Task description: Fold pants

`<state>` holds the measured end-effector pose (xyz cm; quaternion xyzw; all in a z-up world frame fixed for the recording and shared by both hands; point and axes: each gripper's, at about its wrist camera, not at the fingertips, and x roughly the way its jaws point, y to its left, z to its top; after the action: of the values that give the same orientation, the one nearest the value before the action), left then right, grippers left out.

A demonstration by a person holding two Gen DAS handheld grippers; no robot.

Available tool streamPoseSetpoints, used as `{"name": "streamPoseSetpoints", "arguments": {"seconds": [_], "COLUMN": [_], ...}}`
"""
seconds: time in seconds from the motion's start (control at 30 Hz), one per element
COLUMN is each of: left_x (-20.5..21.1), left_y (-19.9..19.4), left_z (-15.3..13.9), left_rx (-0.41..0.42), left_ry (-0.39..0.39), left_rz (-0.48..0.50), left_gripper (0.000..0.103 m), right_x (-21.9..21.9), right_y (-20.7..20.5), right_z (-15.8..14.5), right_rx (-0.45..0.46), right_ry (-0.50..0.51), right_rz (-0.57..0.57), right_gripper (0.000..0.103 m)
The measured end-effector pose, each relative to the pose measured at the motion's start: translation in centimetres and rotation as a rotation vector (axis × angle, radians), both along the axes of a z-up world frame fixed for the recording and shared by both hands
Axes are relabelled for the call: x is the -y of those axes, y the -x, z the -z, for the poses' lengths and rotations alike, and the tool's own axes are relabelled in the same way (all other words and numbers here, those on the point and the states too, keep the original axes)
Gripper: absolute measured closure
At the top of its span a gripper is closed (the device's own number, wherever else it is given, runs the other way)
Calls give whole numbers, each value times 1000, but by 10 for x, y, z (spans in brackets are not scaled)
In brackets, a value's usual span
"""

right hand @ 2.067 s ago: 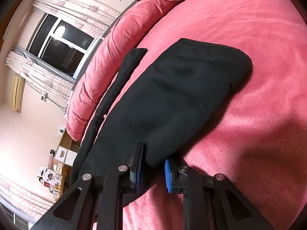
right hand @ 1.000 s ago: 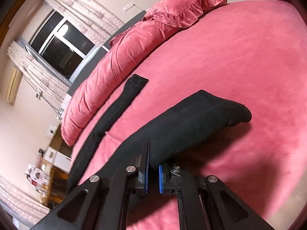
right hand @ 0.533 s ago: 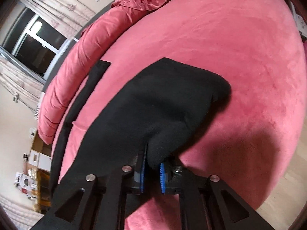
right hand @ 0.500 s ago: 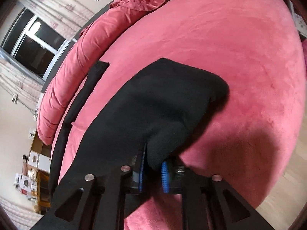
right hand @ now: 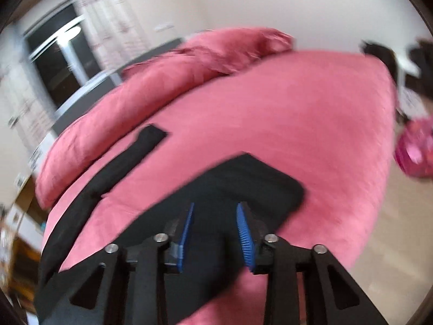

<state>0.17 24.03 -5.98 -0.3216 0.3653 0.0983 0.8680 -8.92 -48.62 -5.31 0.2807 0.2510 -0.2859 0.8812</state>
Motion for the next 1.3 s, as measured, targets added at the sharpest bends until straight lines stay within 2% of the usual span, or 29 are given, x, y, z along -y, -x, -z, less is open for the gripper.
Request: {"name": "streamPoseSetpoints", "arguments": {"seconds": [0.03,0.1,0.17,0.23,0.33,0.4,0.53,0.67,0.83,0.93,1.03,1.1,1.2,1.3], "left_x": [-4,-11,-11,-6,9,23,42,46,48,51,44,34,18,2], "left_y": [-1,-1,-7,-20,-34,-42,-58,-83,-105,-121,-141,-160,-197,-239], "left_z": [1,5,14,25,38,43,48,49,47,48,47,45,43,45], "left_rx": [-5,-28,-64,-113,-166,-194,-219,-219,-223,-228,-219,-207,-209,-218], "left_ry": [7,19,47,67,64,37,-1,-2,-22,-51,-44,-45,-60,-57], "left_rz": [-6,-8,19,65,126,174,238,263,254,266,262,251,231,209], "left_gripper": [64,64,53,46,46,46,44,40,40,40,40,40,39,32], "right_x": [-8,-33,-56,-81,-124,-147,-192,-221,-234,-241,-251,-257,-256,-258], "right_y": [-9,-33,-55,-77,-114,-130,-164,-185,-204,-210,-209,-205,-202,-202], "right_z": [-3,-3,2,13,32,40,48,52,58,59,63,69,73,75], "right_rx": [-3,-22,-39,-69,-142,-173,-213,-227,-250,-238,-236,-226,-208,-202], "right_ry": [14,33,34,20,10,22,103,176,232,263,323,370,375,380], "right_rz": [-44,-166,-268,-358,-498,-565,-699,-753,-752,-744,-761,-763,-752,-759], "right_gripper": [58,57,57,57,57,57,57,57,57,50,42,42,42,38]}}
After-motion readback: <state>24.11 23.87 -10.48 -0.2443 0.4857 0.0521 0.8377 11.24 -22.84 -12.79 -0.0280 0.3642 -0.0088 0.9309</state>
